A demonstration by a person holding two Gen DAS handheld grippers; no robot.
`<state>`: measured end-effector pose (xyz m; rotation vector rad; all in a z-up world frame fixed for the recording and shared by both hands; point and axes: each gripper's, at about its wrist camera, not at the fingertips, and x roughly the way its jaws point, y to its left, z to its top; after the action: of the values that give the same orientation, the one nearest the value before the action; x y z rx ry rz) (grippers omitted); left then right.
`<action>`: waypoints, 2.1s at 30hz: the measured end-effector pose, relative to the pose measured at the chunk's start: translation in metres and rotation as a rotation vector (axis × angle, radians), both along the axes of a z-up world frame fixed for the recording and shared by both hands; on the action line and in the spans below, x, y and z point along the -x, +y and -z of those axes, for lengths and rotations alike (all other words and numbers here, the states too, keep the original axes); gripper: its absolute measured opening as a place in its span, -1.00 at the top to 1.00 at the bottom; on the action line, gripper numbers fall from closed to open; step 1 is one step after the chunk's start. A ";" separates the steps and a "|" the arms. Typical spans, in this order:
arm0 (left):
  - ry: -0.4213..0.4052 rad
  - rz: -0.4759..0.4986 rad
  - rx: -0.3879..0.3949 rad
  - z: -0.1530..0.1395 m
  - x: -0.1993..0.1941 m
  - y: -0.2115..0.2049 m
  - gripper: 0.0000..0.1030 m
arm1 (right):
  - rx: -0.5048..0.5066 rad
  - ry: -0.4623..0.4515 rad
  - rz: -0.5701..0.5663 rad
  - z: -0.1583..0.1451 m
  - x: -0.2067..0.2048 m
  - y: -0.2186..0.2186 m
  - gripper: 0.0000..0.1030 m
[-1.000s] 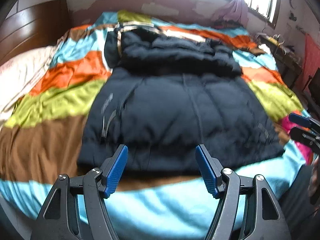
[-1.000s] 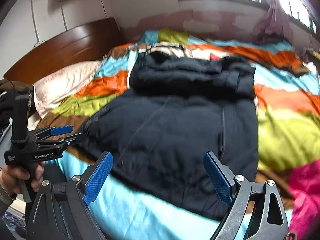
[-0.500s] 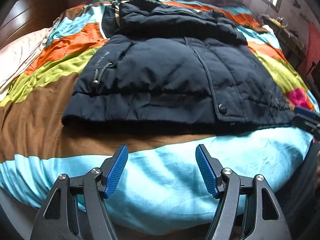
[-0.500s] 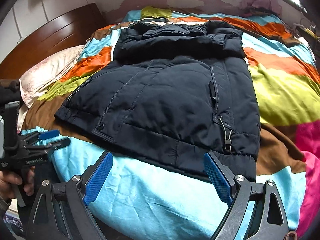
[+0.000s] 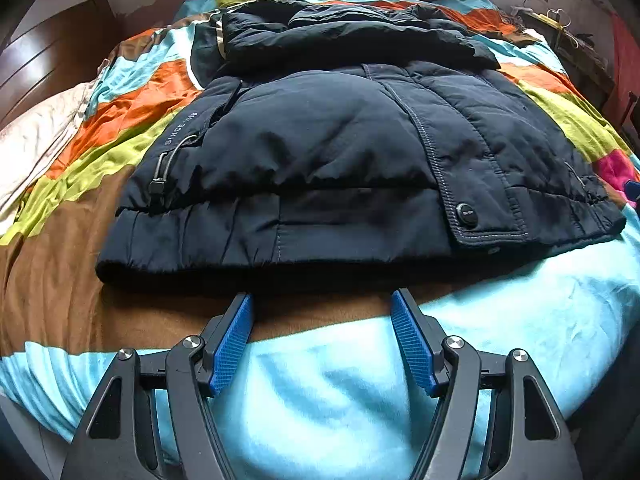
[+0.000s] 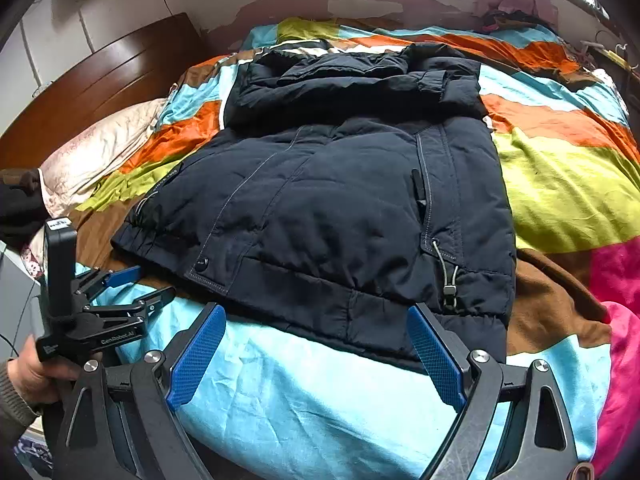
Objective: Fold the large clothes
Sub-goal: 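Lower both tools to the hem edge of the folded jacket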
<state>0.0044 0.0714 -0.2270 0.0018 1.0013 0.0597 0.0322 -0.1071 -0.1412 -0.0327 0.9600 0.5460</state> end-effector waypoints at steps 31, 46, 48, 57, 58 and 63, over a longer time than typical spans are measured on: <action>-0.082 -0.005 -0.264 -0.010 0.015 -0.023 -0.22 | -0.036 0.020 0.017 -0.003 -0.003 -0.008 -0.78; -0.227 0.177 -0.461 0.000 0.028 -0.049 -0.23 | -0.055 0.045 0.021 0.002 -0.003 -0.008 -0.78; -0.242 0.166 -0.442 0.002 0.027 -0.044 -0.23 | -0.054 0.051 0.019 0.005 -0.003 -0.009 -0.78; -0.209 0.313 -0.495 0.014 0.023 -0.042 -0.23 | -0.061 0.068 0.035 0.008 -0.004 -0.014 -0.78; -0.217 0.336 -0.513 0.016 0.024 -0.042 -0.24 | -0.060 0.068 0.036 0.008 -0.004 -0.014 -0.78; -0.253 0.385 -0.529 0.026 0.019 -0.035 -0.29 | -0.056 0.072 0.038 0.009 -0.004 -0.015 -0.78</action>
<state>-0.0146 0.0362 -0.2528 0.6545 0.6952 -0.0294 0.0366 -0.1219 -0.1498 0.0555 1.0134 0.5415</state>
